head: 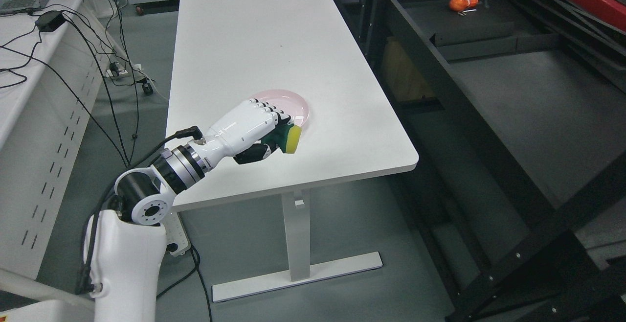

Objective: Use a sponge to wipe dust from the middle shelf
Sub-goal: 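Carry the sponge in the left hand toward the grey shelving unit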

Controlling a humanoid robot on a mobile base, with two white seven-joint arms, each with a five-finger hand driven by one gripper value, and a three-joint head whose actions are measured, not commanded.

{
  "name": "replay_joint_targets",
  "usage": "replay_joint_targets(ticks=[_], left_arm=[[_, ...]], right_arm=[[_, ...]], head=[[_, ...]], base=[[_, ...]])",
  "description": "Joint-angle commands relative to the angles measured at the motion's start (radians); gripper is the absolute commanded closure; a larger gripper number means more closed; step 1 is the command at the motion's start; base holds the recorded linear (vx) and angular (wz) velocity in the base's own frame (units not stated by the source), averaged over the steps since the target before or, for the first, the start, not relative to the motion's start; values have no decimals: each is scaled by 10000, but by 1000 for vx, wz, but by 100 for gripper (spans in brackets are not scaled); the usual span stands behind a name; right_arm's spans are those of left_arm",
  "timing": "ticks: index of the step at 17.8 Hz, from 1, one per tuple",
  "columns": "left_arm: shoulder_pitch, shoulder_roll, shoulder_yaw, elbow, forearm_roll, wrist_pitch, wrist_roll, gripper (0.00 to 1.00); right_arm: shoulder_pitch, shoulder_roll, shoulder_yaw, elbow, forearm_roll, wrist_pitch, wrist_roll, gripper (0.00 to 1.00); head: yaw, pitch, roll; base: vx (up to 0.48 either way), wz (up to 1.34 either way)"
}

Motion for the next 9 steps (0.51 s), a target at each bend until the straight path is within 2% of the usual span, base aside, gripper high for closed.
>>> replay_joint_targets(ticks=[1, 6, 9], left_arm=[[1, 144, -41, -46, 113, -6, -6, 99], [-61, 144, -270, -46, 189, -6, -6, 99], [-214, 144, -853, -30, 816, -6, -66, 99]], right_arm=[[1, -175, 0, -174, 0, 723, -34, 0], [1, -175, 0, -174, 0, 723, -34, 0], [1, -175, 0, -174, 0, 723, -34, 0]], head=[[0, 0, 0], [0, 0, 0], [0, 0, 0]], base=[[-281, -239], [-306, -358], [-305, -580]])
